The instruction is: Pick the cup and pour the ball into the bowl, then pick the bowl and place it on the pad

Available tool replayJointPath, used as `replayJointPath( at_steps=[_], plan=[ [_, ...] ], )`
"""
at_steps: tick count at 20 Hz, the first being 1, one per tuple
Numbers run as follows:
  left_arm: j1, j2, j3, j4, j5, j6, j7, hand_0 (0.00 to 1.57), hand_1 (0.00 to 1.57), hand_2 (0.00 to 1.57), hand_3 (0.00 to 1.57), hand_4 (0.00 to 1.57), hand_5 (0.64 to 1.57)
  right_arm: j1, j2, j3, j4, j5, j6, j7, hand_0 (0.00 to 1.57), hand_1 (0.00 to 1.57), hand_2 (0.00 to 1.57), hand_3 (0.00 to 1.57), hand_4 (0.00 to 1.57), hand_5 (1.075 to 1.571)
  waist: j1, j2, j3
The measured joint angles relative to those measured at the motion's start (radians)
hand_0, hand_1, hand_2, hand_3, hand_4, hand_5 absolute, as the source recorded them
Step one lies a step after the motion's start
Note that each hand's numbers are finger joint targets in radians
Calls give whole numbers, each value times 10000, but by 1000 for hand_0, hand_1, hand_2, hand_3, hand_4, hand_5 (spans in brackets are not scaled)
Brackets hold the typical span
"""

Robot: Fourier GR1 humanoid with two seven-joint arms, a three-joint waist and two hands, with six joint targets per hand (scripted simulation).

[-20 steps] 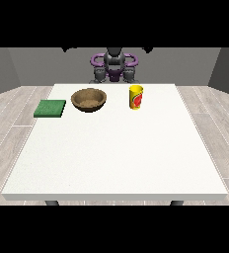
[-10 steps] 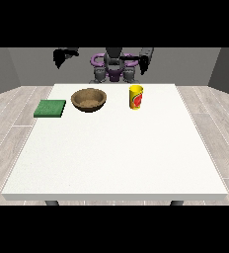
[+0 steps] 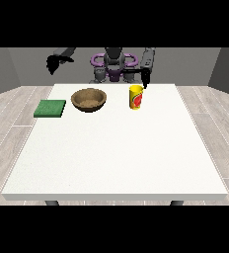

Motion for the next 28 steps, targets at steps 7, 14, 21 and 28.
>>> replayJointPath(
  at_steps=[7, 14, 21, 28],
  plan=[
    [-1231, 110, 923, 2179, 127, -44, -1027, 0, 0, 0, 0, 0, 1499, -361, -350, -296, 827, -74, 497, -441, 0, 0, 0, 0, 241, 1570, -221, 200, 1],
    [-1950, 86, 1509, 4168, 2, 744, -2439, 1231, 1231, 1571, 1571, 1103, 1568, -705, -742, -531, 795, -458, 1024, -490, 0, 0, 0, 0, 183, 1569, -803, 876, -2],
    [-2257, 100, 1677, 5460, -636, 2020, -3323, 1301, 1301, 1571, 1571, 1216, 1554, -636, -1367, -1105, 918, -1267, 1690, -130, 0, 0, 0, 0, 356, 1570, -1125, 870, 13],
    [-3211, 594, 557, 5919, -2630, 3624, -1036, 1321, 1321, 1571, 1571, 1223, 1552, -975, -1838, -1315, 1723, -1559, 1673, 799, 0, 0, 0, 0, 515, 1571, -896, -382, 21]
  ],
)
